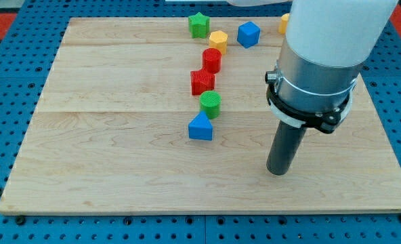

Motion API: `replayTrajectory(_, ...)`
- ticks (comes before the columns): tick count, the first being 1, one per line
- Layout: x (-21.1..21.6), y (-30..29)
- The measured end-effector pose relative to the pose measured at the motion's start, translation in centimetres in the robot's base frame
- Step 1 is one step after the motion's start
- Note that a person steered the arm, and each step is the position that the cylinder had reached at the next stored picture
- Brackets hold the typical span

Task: Place your arm at the top right of the board

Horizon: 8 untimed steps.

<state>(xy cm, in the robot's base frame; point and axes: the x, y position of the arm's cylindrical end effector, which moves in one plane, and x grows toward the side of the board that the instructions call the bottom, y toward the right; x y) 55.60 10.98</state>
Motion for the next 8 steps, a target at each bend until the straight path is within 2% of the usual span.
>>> replayTrajectory(4, 0.0, 1.4)
replayTrajectory(5, -2.0, 2.7)
replayTrajectory(8, -23.0, 8.8)
